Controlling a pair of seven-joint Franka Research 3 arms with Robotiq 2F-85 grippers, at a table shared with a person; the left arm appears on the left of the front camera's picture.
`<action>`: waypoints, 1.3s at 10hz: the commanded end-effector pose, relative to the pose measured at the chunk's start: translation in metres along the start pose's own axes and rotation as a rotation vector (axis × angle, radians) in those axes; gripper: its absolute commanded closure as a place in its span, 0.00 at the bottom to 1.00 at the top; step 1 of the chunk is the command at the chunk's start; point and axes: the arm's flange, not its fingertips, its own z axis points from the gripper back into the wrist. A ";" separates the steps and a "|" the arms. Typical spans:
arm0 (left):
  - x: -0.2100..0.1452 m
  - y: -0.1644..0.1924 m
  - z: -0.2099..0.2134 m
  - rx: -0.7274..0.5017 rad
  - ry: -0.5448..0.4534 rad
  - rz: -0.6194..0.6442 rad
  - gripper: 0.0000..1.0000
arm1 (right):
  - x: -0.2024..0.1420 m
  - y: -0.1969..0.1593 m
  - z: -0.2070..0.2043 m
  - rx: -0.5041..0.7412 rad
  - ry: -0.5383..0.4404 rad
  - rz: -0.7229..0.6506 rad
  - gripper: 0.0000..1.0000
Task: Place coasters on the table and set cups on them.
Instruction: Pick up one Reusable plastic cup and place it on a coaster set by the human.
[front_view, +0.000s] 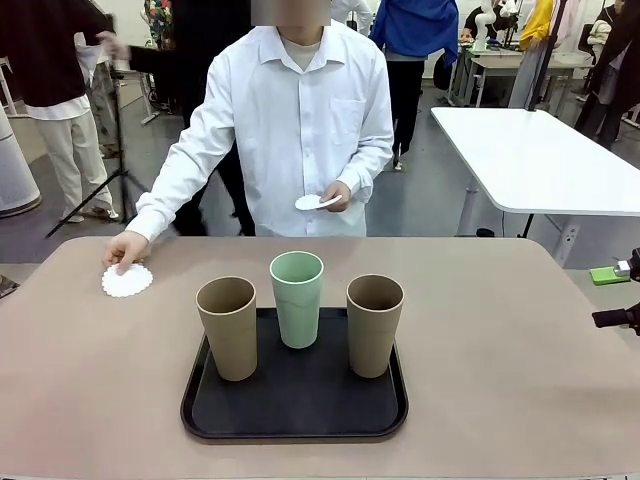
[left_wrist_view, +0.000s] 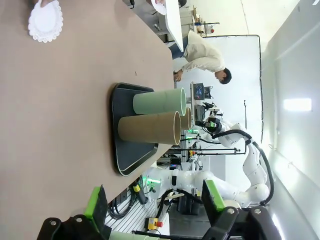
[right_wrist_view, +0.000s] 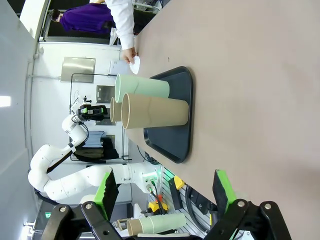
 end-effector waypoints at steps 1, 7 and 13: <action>-0.001 0.000 0.000 -0.009 0.001 -0.008 0.00 | 0.000 0.000 0.000 0.012 -0.003 -0.002 0.00; -0.001 0.000 0.000 -0.009 0.001 -0.008 0.00 | 0.000 0.000 0.000 0.012 -0.003 -0.002 0.00; -0.001 0.000 0.000 -0.009 0.001 -0.008 0.00 | 0.000 0.000 0.000 0.012 -0.003 -0.002 0.00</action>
